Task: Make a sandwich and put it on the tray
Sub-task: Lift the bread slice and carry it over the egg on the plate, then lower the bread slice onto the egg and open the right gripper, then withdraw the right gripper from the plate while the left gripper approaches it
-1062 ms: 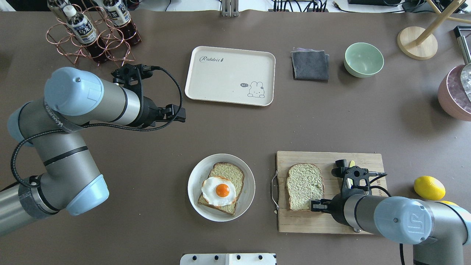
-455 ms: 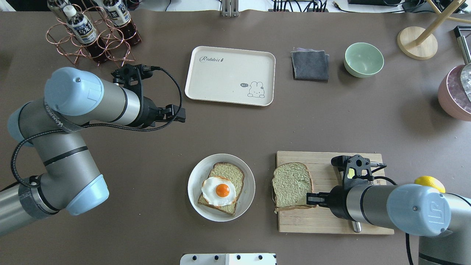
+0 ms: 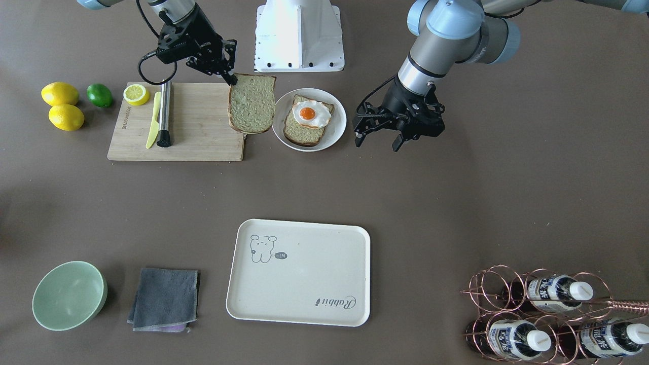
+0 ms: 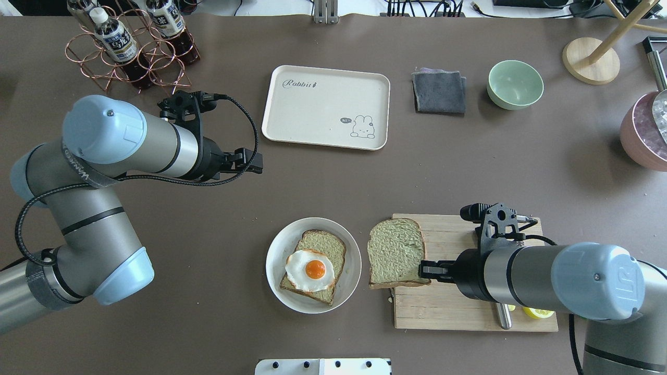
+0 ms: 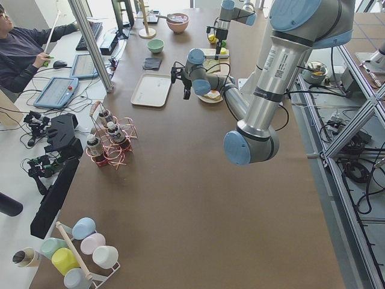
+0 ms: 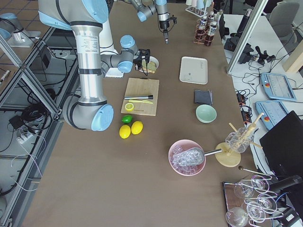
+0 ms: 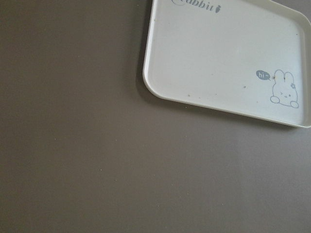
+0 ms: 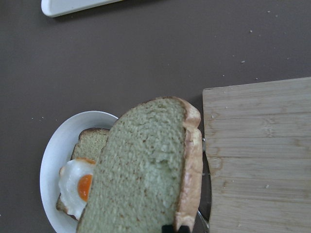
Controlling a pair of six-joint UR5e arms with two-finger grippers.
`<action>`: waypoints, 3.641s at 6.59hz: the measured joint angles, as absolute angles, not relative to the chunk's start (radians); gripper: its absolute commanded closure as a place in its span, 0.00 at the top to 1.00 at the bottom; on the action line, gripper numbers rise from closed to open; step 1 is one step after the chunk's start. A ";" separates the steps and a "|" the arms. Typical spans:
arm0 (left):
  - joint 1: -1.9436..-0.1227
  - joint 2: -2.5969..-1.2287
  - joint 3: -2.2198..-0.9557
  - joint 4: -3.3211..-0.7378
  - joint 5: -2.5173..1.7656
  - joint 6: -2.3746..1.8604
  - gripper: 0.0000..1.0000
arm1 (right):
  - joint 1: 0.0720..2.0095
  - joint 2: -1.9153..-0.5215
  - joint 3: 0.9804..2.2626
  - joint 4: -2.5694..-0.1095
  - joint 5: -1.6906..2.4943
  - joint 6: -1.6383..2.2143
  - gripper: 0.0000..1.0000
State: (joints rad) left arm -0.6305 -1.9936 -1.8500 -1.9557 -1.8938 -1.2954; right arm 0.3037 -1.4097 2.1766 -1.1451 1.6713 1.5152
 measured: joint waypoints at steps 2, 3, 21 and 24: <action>-0.630 -1.990 -1.850 -1.959 -1.896 -1.294 0.98 | 0.253 -1.247 2.108 -1.239 1.584 1.621 0.00; -0.631 -1.990 -1.850 -1.960 -1.897 -1.293 0.98 | 0.214 -1.206 2.069 -1.251 1.521 1.666 0.00; -0.600 -1.988 -1.845 -1.961 -1.895 -1.310 0.98 | 0.578 -1.169 1.914 -1.362 1.780 1.308 1.00; -0.515 -1.981 -1.841 -1.960 -1.889 -1.347 0.98 | 0.972 -1.218 1.809 -1.473 2.075 0.741 1.00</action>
State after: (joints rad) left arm -0.5148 -1.9814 -1.8407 -1.9604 -1.8885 -1.3472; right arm 0.9722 -1.2182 1.8086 -1.4733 2.0746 0.7409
